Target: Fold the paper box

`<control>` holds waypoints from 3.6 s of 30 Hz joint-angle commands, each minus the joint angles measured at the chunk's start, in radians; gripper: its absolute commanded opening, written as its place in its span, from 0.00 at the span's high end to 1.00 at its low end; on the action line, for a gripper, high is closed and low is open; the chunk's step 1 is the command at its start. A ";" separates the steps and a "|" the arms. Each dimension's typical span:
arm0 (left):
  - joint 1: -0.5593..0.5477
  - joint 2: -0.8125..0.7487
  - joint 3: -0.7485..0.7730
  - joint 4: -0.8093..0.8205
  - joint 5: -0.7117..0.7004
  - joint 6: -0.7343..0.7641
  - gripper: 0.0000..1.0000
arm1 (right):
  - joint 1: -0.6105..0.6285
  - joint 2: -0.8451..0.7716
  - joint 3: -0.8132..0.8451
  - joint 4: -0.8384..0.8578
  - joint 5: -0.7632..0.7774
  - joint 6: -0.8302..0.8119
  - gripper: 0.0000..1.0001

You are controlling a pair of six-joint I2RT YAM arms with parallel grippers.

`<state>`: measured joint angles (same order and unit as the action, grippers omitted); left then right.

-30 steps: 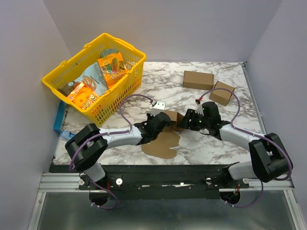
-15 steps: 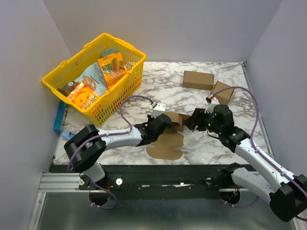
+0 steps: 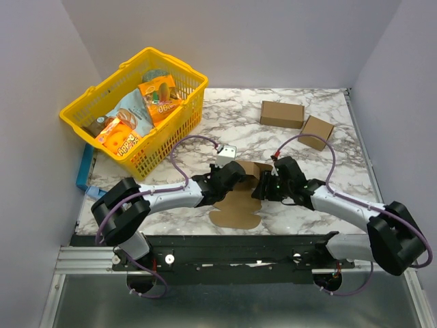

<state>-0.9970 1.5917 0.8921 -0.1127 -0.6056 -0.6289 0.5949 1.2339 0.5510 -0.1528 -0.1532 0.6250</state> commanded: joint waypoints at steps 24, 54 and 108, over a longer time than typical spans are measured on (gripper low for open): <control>-0.002 -0.004 0.004 -0.036 0.038 -0.011 0.87 | -0.041 0.196 -0.128 0.530 0.242 0.035 0.53; -0.029 0.071 0.067 -0.016 0.084 -0.012 0.90 | 0.032 0.297 -0.100 0.766 0.118 -0.036 0.70; 0.123 -0.032 0.011 -0.094 0.055 0.109 0.90 | -0.266 -0.072 0.209 -0.041 -0.002 -0.199 0.26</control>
<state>-0.8734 1.5883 0.9302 -0.1970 -0.5713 -0.5442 0.4316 0.9653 0.6853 -0.1486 -0.0151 0.4767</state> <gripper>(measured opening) 0.154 0.768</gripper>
